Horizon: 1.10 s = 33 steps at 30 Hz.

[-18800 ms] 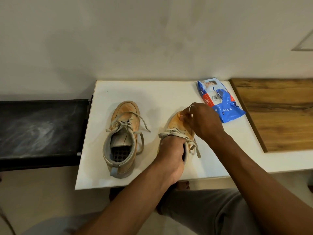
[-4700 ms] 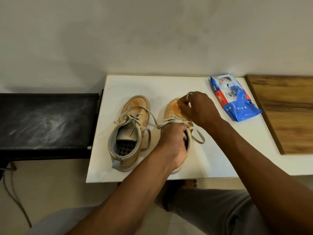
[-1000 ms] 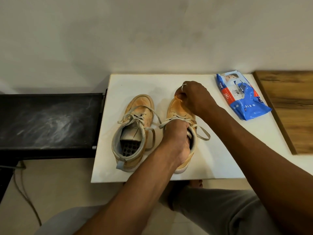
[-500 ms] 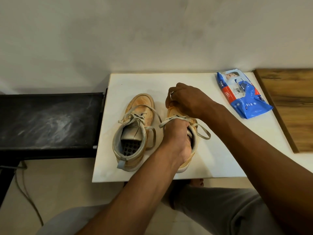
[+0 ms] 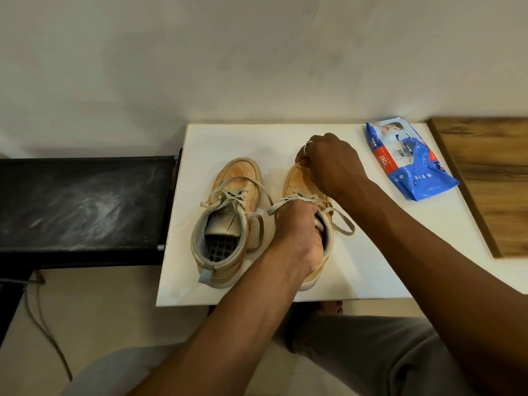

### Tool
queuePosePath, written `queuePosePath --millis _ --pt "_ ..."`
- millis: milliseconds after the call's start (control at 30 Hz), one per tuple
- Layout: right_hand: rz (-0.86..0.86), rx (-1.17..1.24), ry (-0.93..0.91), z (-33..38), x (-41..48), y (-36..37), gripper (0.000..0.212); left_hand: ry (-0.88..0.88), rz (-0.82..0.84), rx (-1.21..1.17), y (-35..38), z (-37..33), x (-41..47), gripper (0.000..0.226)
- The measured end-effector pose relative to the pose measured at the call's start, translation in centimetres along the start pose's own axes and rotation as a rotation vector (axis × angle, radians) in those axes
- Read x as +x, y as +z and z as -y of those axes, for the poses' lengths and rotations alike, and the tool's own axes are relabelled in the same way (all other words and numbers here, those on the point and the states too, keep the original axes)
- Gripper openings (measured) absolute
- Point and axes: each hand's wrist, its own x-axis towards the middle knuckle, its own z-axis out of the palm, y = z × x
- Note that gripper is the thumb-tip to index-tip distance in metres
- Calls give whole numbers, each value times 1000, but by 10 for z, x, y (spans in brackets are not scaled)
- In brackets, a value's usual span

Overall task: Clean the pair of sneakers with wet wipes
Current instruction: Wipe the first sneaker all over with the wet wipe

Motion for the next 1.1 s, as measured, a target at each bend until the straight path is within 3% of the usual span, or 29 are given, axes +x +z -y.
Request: queuePosePath --millis 133,433,667,900,1000,1100 --pt "-13 -11 120 -13 -5 1 22 12 8 -4 0 0 -2 30" --pt "164 136 390 -15 -32 -3 14 -1 36 1 1 -2 -5 34" --pt "-59 233 435 1 -36 -20 18 -51 19 152 7 -9 -19 31" --pt "-271 485 478 21 -50 -31 17 -87 33 198 15 -19 -53 22" --pt "-302 671 456 28 -59 -33 18 -56 72 151 2 -20 -69 26" --pt "-279 834 373 41 -65 -35 14 -8 83 278 -16 -24 -91 36"
